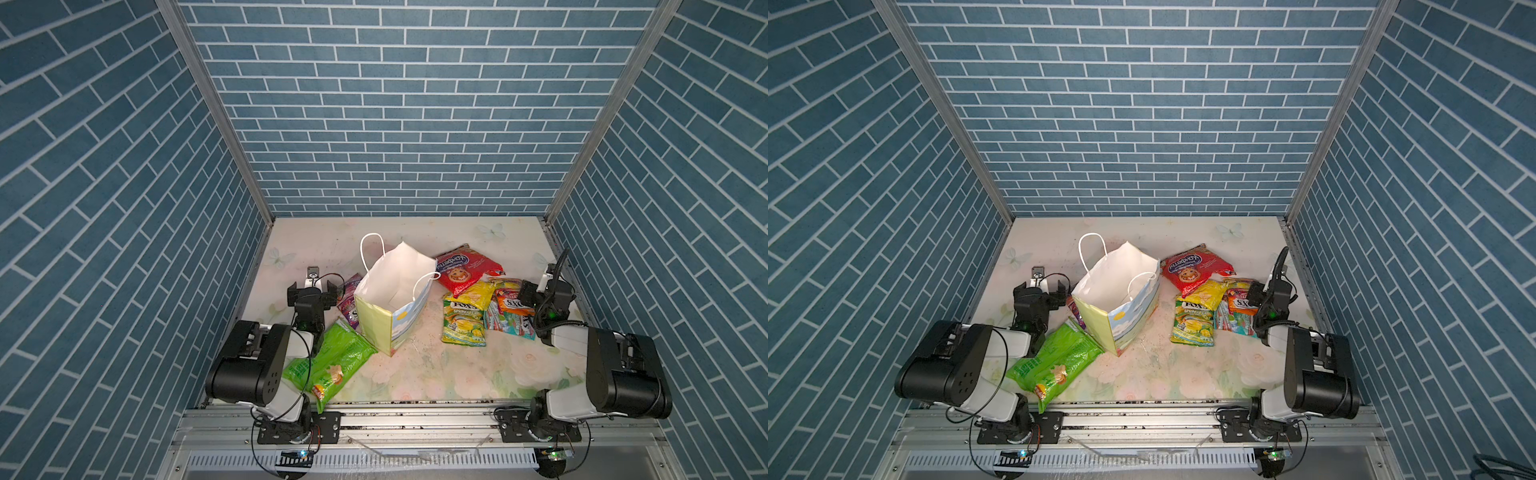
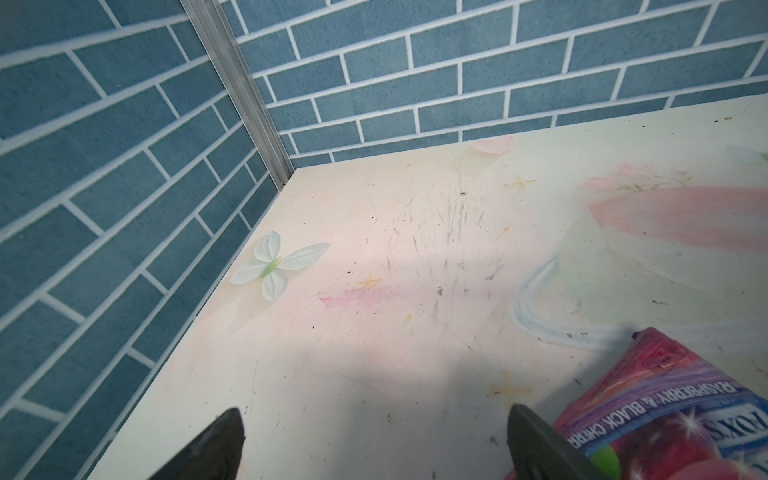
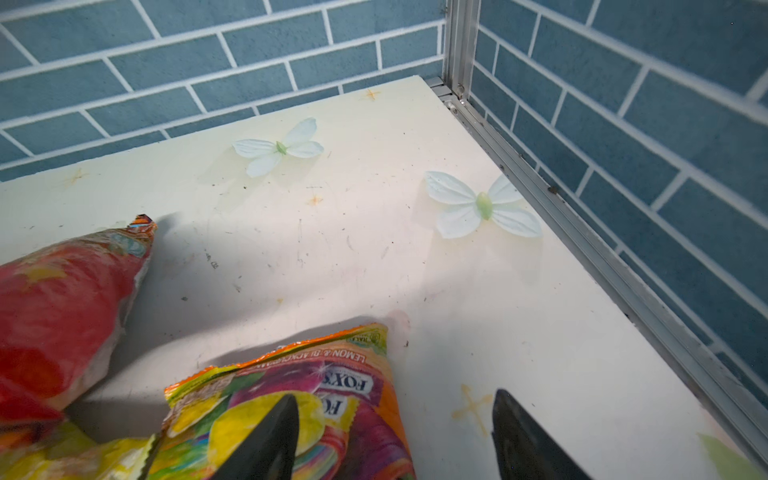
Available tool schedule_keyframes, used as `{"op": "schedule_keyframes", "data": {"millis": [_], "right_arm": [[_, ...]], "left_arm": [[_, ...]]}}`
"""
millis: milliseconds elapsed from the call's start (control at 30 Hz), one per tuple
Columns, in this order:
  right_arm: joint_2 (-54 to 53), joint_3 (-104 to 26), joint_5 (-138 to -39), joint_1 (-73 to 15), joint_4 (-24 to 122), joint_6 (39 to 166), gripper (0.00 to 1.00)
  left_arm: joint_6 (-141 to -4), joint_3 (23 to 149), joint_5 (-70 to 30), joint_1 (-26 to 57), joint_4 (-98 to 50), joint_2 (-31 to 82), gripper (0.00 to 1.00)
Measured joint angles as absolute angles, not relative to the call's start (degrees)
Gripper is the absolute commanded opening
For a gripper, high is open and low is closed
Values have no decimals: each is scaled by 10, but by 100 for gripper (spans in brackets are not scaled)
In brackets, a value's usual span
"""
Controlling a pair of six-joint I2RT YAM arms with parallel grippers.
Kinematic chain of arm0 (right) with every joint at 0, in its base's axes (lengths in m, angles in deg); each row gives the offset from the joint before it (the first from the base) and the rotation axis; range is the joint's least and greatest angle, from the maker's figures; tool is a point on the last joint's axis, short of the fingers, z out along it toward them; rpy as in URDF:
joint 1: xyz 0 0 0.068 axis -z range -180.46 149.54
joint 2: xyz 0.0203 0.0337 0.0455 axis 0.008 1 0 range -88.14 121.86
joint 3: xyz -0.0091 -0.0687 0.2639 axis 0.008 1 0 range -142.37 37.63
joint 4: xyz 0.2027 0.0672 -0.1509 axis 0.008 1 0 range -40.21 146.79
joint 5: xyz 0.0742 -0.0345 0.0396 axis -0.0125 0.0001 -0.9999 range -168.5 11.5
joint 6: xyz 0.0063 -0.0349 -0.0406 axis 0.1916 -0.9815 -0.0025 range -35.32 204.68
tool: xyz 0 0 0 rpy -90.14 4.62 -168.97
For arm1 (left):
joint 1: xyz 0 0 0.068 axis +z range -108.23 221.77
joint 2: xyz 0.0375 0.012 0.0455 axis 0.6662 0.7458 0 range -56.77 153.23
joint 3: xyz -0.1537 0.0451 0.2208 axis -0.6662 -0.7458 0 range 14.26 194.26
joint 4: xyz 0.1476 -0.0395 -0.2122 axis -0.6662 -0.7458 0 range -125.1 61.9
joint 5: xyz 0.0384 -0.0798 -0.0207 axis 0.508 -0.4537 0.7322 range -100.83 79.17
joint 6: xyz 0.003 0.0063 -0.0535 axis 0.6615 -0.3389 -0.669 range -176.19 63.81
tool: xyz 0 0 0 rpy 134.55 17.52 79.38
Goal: Take the snacks out of the paper bag
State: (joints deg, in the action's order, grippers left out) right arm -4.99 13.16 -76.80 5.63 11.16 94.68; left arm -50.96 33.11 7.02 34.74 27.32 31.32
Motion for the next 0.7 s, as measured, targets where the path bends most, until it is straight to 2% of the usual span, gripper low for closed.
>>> {"op": "schedule_keyframes", "data": {"millis": [333, 533, 700], "right_arm": [[-14, 107, -840, 56, 114, 921, 73], [-8, 167, -821, 53, 20, 919, 76], [1, 171, -795, 48, 6, 918, 82]], "left_arm": [[-514, 336, 68, 351, 266, 313, 100], [-515, 336, 68, 352, 265, 313, 100], [-515, 337, 66, 353, 262, 313, 100]]}}
